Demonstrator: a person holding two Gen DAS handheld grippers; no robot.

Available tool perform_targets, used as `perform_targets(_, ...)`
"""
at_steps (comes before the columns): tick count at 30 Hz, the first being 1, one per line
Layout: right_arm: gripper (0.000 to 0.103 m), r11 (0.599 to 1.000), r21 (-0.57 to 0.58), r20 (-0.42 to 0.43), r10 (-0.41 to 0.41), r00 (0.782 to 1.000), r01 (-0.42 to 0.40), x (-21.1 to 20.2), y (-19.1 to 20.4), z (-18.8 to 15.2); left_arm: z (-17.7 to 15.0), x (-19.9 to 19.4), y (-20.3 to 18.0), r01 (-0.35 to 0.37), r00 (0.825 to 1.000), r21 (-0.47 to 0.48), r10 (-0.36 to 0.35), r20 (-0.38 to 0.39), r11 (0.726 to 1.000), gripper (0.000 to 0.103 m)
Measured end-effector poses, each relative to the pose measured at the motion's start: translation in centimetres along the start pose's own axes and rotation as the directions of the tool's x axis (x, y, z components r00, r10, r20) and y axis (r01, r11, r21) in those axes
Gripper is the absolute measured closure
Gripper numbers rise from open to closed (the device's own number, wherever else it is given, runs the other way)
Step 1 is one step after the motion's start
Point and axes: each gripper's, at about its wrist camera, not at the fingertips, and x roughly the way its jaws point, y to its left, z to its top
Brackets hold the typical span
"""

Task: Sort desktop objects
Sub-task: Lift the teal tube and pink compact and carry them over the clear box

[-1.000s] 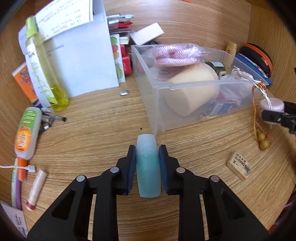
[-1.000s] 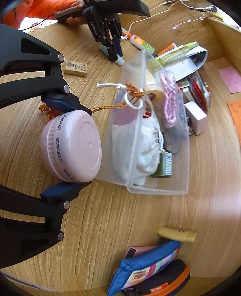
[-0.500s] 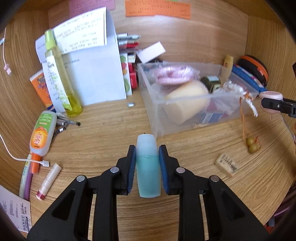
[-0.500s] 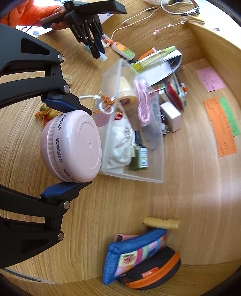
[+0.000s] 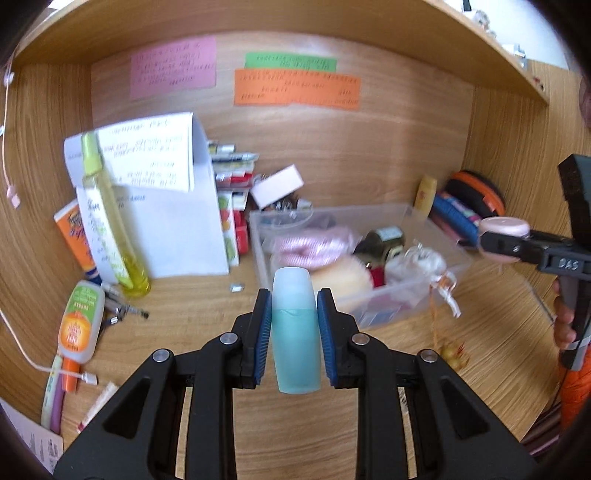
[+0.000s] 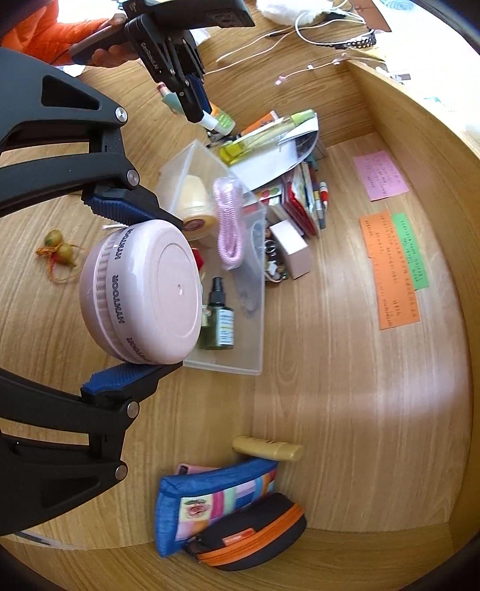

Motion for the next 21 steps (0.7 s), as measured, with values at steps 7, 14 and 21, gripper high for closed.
perform_targets(7, 0.042, 0.998, -0.018, 0.001, 0.059, 0.998, -0.059, 1.8, 1.0, 1.5, 1.2, 1.9, 0.1, 0.026, 1.000, -0.028, -0.027, -0.014, 0.999, 0.079)
perform_targets(14, 0.042, 0.994, -0.050, -0.028, 0.095, 0.995, -0.096, 4.5, 2.7, 2.7, 2.0, 5.5, 0.7, 0.026, 0.997, -0.062, -0.030, -0.065, 0.998, 0.079)
perform_targets(21, 0.042, 0.995, 0.027, -0.083, 0.101, 0.991, -0.099, 8.7, 2.5, 2.4, 2.1, 7.9, 1.3, 0.020, 0.996, -0.103, -0.029, -0.089, 0.995, 0.079)
